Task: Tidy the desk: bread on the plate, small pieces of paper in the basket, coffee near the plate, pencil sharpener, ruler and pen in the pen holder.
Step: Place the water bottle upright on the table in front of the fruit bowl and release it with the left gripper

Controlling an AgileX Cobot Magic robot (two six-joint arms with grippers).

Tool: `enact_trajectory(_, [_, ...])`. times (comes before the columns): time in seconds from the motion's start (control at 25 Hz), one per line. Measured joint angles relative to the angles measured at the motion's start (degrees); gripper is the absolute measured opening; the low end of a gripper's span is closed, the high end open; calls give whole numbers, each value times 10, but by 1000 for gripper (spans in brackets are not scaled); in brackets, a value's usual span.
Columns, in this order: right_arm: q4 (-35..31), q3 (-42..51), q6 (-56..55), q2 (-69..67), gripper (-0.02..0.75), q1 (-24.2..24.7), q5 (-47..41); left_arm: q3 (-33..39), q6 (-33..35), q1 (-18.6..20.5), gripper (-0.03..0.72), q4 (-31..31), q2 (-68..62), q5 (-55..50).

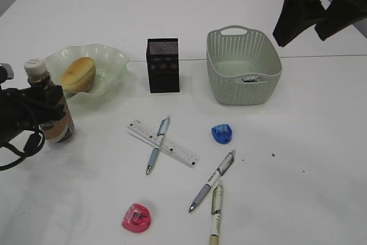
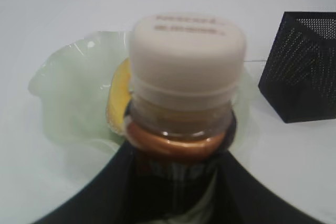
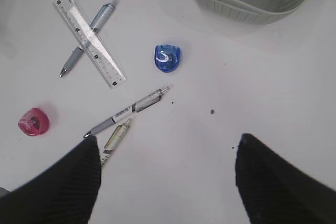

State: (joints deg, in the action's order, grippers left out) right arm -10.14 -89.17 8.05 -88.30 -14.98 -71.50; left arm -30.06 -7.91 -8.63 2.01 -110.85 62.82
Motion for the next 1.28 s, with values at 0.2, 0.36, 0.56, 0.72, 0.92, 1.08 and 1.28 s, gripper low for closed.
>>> enact_trajectory(0.2, [0, 0, 1, 0, 585, 0, 0, -2, 0, 0, 252, 0, -22, 15])
enact_trajectory(0.36, [0, 0, 1, 0, 584, 0, 0, -5, 0, 0, 252, 0, -24, 17])
enact_trajectory(0.56, [0, 0, 2, 0, 584, 0, 0, -5, 0, 0, 252, 0, -24, 17])
enact_trajectory(0.72, [0, 0, 2, 0, 585, 0, 0, -5, 0, 0, 253, 2, -24, 17])
enact_trajectory(0.92, [0, 0, 4, 0, 584, 0, 0, -5, 2, 0, 316, 21, -24, 17])
enact_trajectory(1.08, [0, 0, 4, 0, 584, 0, 0, -5, 2, 0, 470, 21, -24, 19])
enact_trajectory(1.28, [0, 0, 4, 0, 585, 0, 0, -5, 2, 0, 578, 21, -24, 26])
